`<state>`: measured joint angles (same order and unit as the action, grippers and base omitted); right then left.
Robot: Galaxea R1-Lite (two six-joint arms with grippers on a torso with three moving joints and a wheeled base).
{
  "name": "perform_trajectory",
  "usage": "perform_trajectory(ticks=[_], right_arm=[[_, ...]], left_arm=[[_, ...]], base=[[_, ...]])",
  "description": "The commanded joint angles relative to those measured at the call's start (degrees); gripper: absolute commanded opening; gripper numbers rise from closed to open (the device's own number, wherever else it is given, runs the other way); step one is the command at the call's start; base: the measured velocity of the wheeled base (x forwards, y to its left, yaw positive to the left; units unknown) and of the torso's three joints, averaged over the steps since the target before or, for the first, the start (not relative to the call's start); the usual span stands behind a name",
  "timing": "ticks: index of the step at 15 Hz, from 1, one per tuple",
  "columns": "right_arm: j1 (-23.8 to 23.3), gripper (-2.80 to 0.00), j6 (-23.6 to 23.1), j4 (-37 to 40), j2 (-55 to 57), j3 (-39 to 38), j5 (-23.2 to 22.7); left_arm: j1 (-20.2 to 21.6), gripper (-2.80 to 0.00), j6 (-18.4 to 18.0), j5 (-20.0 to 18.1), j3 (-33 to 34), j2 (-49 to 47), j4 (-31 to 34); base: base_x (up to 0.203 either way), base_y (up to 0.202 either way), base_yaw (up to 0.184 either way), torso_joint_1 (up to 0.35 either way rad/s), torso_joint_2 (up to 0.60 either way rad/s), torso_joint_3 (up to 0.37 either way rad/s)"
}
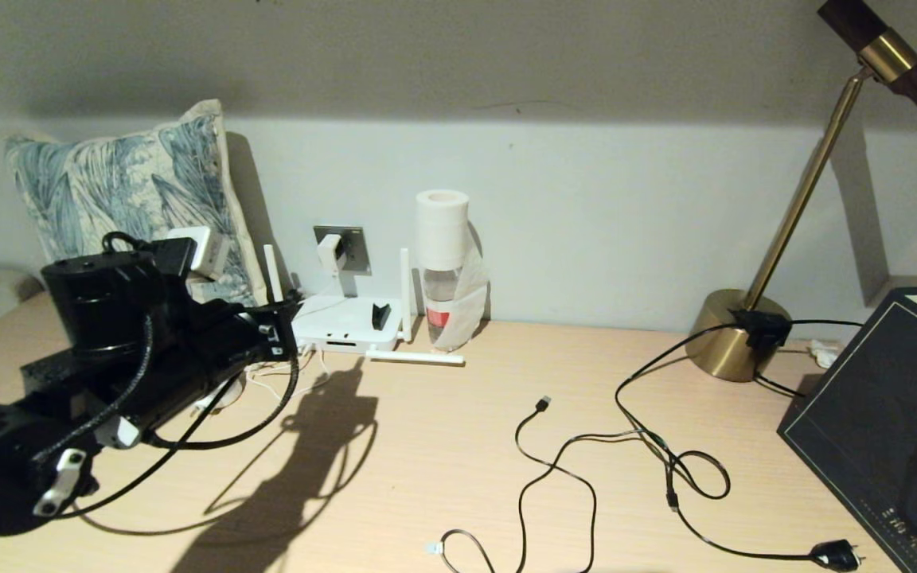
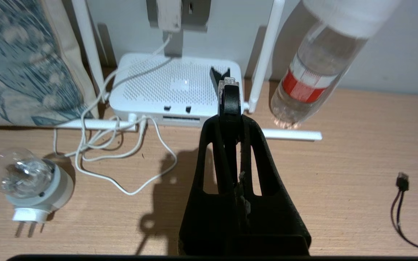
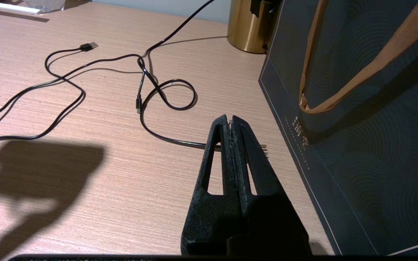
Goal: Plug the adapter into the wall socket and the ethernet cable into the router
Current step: Align cable and router interface
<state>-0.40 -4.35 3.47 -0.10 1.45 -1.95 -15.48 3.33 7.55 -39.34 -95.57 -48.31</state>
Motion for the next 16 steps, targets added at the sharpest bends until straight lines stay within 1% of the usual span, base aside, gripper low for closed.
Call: perform_trajectory(ticks=[1,2,4,6,7,9,12,14,16], right_arm=[[0.0,-2.80,0.0,0.0,0.2,0.0,-0.1],[0.0,-2.80,0.0,0.0,0.1,0.0,0.0],[0.0,-2.80,0.0,0.0,0.1,0.0,0.0],[0.0,-2.80,0.0,0.0,0.2,0.0,0.0],[0.0,-2.80,0.0,0.0,0.1,0.0,0.0],[0.0,-2.80,0.0,0.0,0.2,0.0,0.0],[0.0,-2.80,0.0,0.0,0.1,0.0,-0.1],[0.1,-2.80,0.0,0.0,0.2,0.0,-0.1],[0.0,-2.80,0.0,0.0,0.1,0.0,0.0]], left_arm=[[0.3,-2.80,0.2,0.0,-0.9,-5.2,-0.8],[0.6,-2.80,0.3,0.0,-1.3,-7.4,-2.2],[1.3,-2.80,0.2,-0.5,-1.9,-13.4,-7.8],[2.3,-2.80,-0.3,-1.1,-1.2,-18.8,-15.1],[2.7,-2.80,-0.8,-1.3,-0.2,-20.0,-17.8],[3.0,-2.80,-2.1,-1.2,1.1,-20.1,-19.4],[3.1,-2.80,-2.3,-1.2,1.5,-19.4,-19.6],[3.3,-2.80,-3.9,-1.1,1.6,-19.0,-19.7],[3.5,-2.80,-4.0,-1.1,2.1,-18.7,-19.8]], base=[[0.000,0.000,0.000,0.000,0.00,0.000],[0.000,0.000,0.000,0.000,0.00,0.000],[0.000,0.000,0.000,0.000,0.00,0.000],[0.000,0.000,0.000,0.000,0.00,0.000],[0.000,0.000,0.000,0.000,0.00,0.000],[0.000,0.000,0.000,0.000,0.00,0.000],[0.000,0.000,0.000,0.000,0.00,0.000],[0.000,0.000,0.000,0.000,0.00,0.000],[0.000,0.000,0.000,0.000,0.00,0.000]])
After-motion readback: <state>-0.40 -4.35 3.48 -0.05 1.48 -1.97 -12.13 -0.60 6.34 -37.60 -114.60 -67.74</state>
